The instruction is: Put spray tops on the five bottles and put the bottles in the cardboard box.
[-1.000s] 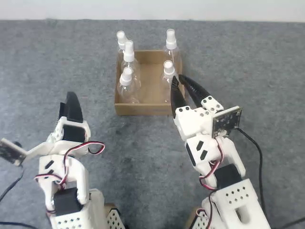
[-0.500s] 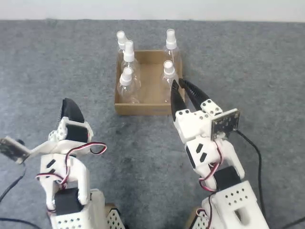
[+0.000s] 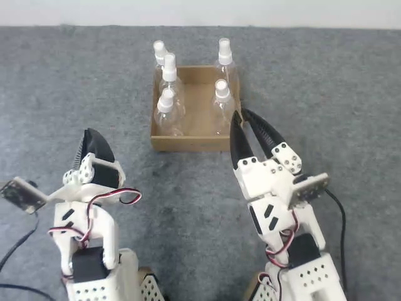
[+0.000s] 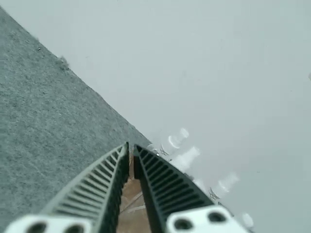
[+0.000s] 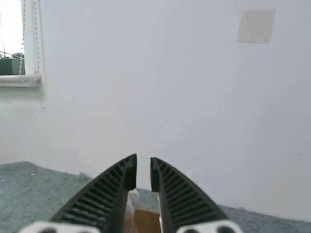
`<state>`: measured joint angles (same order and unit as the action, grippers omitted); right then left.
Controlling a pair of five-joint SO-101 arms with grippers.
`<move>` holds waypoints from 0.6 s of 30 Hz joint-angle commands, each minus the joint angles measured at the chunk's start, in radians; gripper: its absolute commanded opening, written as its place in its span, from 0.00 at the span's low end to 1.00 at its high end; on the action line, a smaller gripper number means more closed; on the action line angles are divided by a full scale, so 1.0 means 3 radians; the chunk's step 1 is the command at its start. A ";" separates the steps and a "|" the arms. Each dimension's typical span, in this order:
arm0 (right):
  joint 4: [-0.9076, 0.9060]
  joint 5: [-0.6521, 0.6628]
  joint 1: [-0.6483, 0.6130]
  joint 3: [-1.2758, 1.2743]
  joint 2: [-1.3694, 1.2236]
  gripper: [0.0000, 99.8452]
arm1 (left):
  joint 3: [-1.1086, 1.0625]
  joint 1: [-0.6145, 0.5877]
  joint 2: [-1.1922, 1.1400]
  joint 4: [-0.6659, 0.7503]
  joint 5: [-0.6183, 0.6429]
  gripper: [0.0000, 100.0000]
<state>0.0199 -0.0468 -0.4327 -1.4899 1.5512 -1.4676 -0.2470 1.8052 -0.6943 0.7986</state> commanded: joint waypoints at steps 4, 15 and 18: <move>0.0003 0.0266 0.0013 -0.0138 0.0371 0.01 | 0.0049 0.0419 0.0066 0.0107 -0.0465 0.01; 0.0003 0.0491 0.0038 -0.0327 0.0882 0.01 | -0.0207 0.0808 0.0066 0.0113 -0.0997 0.01; 0.0008 0.0491 0.0018 -0.0302 0.0877 0.02 | -0.0284 0.0941 0.0066 0.0113 -0.1238 0.01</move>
<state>0.0199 0.0836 -0.4312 -1.6003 1.7998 -1.5551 0.0046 1.8052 -0.6943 0.4902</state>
